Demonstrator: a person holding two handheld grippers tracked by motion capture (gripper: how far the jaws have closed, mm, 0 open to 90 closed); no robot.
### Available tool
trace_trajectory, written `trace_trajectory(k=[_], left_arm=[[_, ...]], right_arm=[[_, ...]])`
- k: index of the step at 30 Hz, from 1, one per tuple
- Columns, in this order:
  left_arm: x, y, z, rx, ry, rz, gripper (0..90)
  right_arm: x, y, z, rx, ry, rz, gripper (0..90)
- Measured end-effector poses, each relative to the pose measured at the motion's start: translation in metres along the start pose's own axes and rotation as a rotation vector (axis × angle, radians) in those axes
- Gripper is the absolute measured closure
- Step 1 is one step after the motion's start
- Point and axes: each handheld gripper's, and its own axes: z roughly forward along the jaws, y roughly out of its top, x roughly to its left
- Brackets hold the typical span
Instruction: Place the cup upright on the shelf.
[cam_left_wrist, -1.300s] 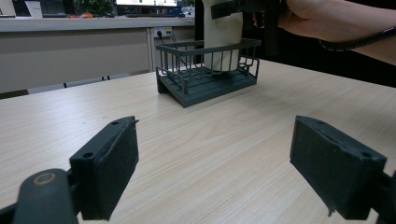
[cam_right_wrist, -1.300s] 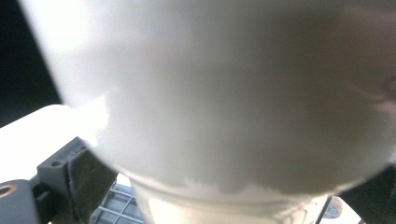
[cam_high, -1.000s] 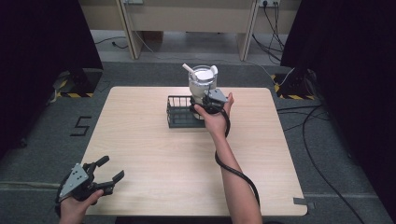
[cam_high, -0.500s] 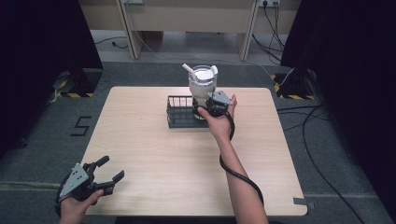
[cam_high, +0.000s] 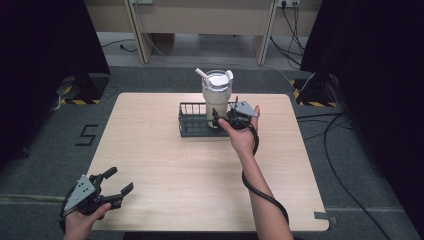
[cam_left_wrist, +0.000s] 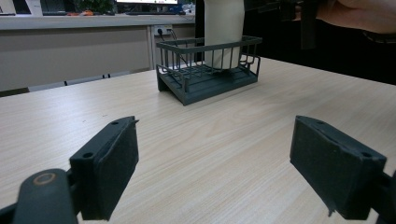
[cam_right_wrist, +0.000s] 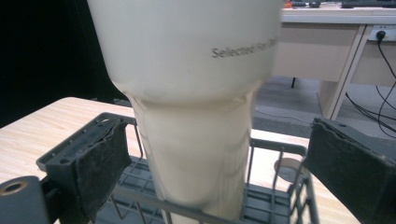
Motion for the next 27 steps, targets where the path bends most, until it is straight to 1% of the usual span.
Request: trace_trajectory(k=[12, 16, 17, 20, 24, 27], left_arm=[[0.000, 0.000, 0.001, 0.006, 0.002, 0.000, 14.7], [0.000, 0.000, 0.001, 0.008, 0.003, -0.001, 14.7], [0.000, 0.000, 0.001, 0.008, 0.004, -0.002, 14.7], [0.000, -0.001, 0.001, 0.008, 0.005, -0.003, 14.7], [0.000, -0.001, 0.001, 0.008, 0.005, -0.005, 14.7], [0.000, -0.001, 0.002, 0.008, 0.007, -0.010, 14.7]], right_arm=[[-0.011, 0.000, -0.026, 0.007, -0.011, -0.002, 7.8], [-0.016, -0.004, -0.037, 0.018, -0.019, -0.002, 8.3], [-0.016, -0.004, -0.037, 0.018, -0.019, -0.002, 8.3], [-0.020, -0.007, -0.043, 0.027, -0.024, -0.006, 8.4], [-0.025, -0.014, -0.054, 0.039, -0.037, 0.003, 9.1], [-0.026, -0.016, -0.058, 0.043, -0.040, 0.000, 9.2]])
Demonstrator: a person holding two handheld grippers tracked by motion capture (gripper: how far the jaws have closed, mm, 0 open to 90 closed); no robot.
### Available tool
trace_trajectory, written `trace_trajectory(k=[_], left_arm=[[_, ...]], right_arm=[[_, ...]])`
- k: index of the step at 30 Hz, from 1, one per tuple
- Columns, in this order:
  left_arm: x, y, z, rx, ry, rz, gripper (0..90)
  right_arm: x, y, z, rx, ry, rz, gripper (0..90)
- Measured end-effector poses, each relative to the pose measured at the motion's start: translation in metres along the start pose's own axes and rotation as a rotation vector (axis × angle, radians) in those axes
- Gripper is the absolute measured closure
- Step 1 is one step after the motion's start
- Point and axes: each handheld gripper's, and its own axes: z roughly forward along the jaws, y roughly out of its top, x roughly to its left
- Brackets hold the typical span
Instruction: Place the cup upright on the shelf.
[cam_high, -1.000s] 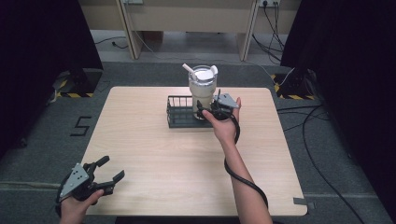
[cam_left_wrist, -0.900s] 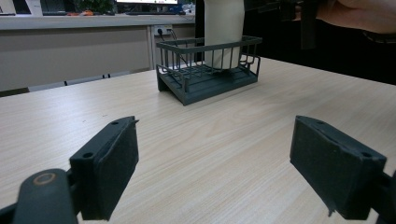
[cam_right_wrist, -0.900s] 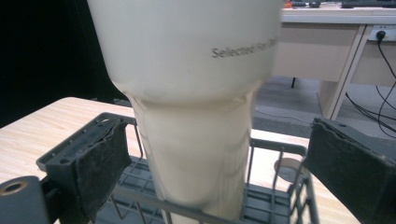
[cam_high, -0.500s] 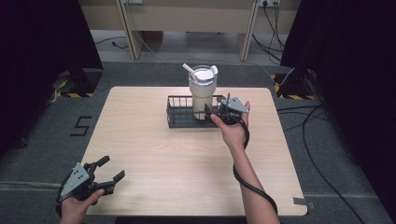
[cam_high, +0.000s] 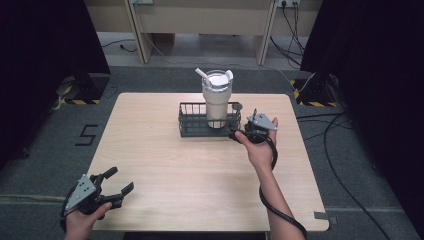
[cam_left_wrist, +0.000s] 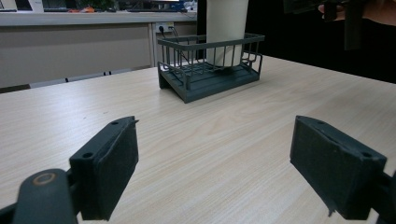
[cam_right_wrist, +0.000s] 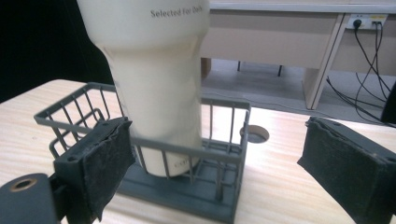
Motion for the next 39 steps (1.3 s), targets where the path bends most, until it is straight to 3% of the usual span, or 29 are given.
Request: trace_trajectory(k=[12, 39], left_arm=[[0.000, 0.000, 0.000, 0.011, 0.005, 0.004, 14.7], [0.000, 0.000, -0.001, 0.009, 0.012, 0.003, 14.8]], right_arm=[[-0.009, -0.011, -0.023, 0.020, -0.019, 0.001, 10.8], [-0.033, -0.050, -0.069, 0.065, -0.083, 0.056, 14.2]])
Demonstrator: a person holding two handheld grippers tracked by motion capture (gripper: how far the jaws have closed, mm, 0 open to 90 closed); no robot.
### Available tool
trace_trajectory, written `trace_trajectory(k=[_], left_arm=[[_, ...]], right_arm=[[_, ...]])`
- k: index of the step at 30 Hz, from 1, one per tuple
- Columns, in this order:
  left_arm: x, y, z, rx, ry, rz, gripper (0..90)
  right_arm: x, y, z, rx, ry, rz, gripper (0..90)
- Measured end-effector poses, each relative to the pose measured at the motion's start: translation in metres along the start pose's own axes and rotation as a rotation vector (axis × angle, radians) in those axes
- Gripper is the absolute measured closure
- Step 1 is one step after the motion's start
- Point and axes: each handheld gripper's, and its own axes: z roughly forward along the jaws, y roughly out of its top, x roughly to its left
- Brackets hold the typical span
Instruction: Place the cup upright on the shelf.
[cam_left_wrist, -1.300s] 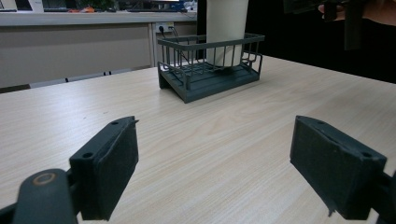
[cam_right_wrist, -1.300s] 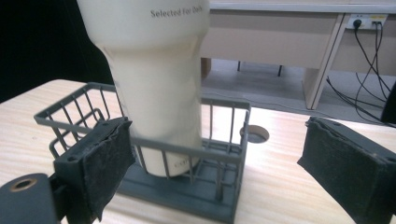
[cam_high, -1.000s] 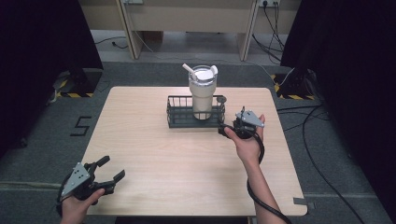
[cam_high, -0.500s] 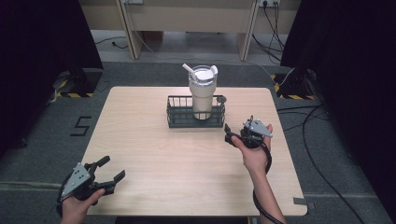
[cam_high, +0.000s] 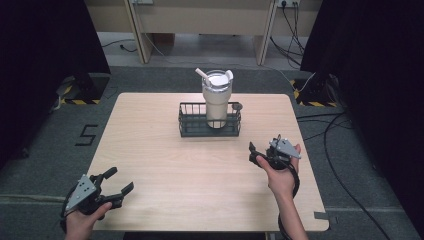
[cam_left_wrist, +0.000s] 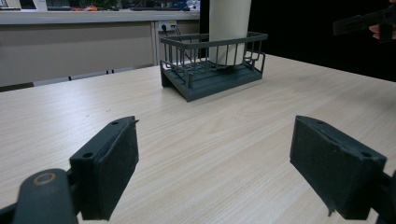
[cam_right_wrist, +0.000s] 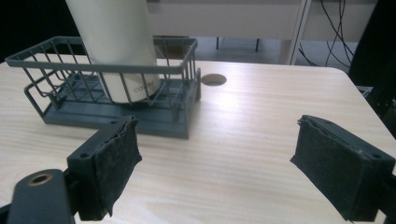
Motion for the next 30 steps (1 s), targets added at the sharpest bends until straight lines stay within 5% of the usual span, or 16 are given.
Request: trace_trajectory(k=[30], left_arm=[[0.000, 0.000, -0.001, 0.001, 0.009, 0.010, 14.9]], right_arm=[[-0.030, -0.048, -0.048, 0.037, -0.084, 0.018, 14.7]])
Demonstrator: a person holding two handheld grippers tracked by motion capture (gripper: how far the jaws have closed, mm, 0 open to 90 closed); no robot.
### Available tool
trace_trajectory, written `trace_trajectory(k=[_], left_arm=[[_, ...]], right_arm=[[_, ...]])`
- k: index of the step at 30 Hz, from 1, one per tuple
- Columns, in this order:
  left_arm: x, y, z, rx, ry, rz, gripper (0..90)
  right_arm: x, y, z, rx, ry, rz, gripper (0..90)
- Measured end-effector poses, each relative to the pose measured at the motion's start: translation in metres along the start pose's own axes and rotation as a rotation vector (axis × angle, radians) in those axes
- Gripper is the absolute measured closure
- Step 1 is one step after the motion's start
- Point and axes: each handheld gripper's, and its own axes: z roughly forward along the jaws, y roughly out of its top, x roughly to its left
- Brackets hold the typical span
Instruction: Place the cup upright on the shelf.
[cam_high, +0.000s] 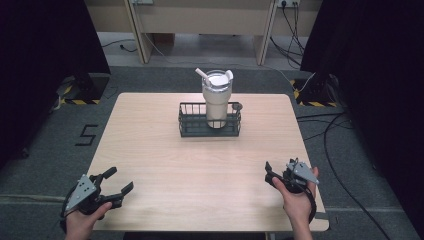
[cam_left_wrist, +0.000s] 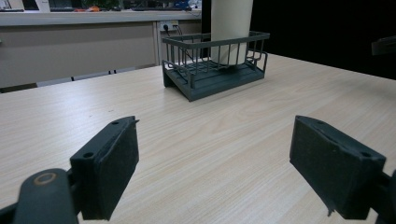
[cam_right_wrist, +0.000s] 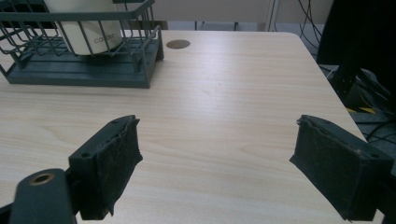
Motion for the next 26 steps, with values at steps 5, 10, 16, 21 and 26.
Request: trace_trajectory(k=[5, 10, 16, 21, 26], left_arm=[[-0.001, 0.000, 0.000, 0.002, 0.000, 0.007, 14.9], [-0.001, 0.000, 0.000, 0.003, 0.002, 0.009, 14.9], [-0.001, 0.000, 0.000, 0.004, -0.002, 0.009, 14.9], [-0.001, 0.001, 0.001, 0.003, -0.013, 0.002, 14.7], [-0.004, 0.007, 0.001, 0.009, -0.015, -0.042, 14.1]], right_arm=[[-0.004, -0.009, -0.005, 0.000, -0.008, 0.014, 14.8], [-0.006, -0.018, -0.008, -0.008, -0.016, 0.014, 14.9], [-0.006, -0.023, -0.009, -0.047, -0.021, 0.014, 15.0], [-0.005, -0.027, -0.007, -0.051, -0.006, 0.011, 15.5], [-0.006, -0.024, -0.010, -0.064, 0.016, 0.012, 15.5]])
